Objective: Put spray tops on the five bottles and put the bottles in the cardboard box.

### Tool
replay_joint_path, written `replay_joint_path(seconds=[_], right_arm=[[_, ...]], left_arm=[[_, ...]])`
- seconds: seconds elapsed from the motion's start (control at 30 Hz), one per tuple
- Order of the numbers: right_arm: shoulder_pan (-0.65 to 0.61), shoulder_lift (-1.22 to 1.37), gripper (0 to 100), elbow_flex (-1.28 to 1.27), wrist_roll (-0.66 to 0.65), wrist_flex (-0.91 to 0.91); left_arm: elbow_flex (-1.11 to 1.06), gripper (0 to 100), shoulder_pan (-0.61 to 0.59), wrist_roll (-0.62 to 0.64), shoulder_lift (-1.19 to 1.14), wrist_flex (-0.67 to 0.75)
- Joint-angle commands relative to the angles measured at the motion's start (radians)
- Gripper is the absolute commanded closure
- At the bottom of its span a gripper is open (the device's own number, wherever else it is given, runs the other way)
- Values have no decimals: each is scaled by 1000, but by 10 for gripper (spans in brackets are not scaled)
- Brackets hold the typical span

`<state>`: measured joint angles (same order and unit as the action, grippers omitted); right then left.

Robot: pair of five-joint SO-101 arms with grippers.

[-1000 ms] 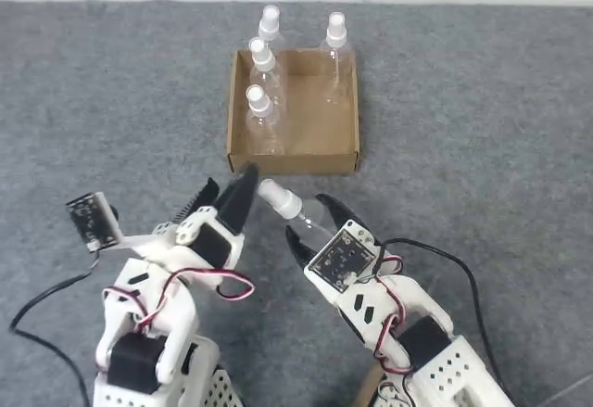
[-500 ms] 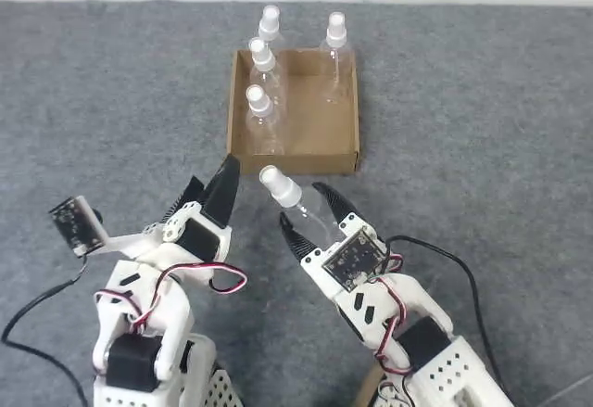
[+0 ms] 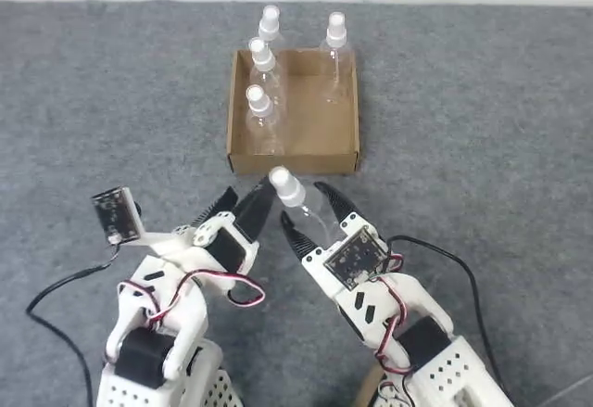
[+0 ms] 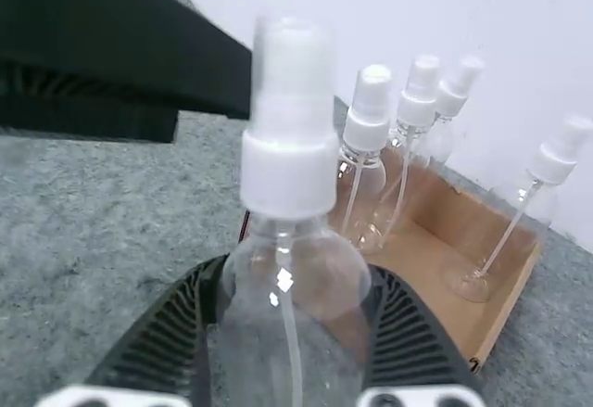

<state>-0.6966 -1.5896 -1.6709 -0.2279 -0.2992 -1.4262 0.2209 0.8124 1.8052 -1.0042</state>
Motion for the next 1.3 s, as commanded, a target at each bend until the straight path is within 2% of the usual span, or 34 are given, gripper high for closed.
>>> replay_joint_path(seconds=[0.0,0.3,0.57,0.9,1.27], right_arm=[[2,-41,991,-20,9,16],[4,-41,991,-20,2,13],[4,-38,991,-20,0,12],[10,-31,991,-20,-2,12],[77,-41,991,9,-2,-35]], left_arm=[[7,765,61,-17,20,15],[-42,765,157,-71,20,17],[-39,765,160,-72,20,11],[-7,765,91,-68,20,11],[24,767,-106,-68,20,11]])
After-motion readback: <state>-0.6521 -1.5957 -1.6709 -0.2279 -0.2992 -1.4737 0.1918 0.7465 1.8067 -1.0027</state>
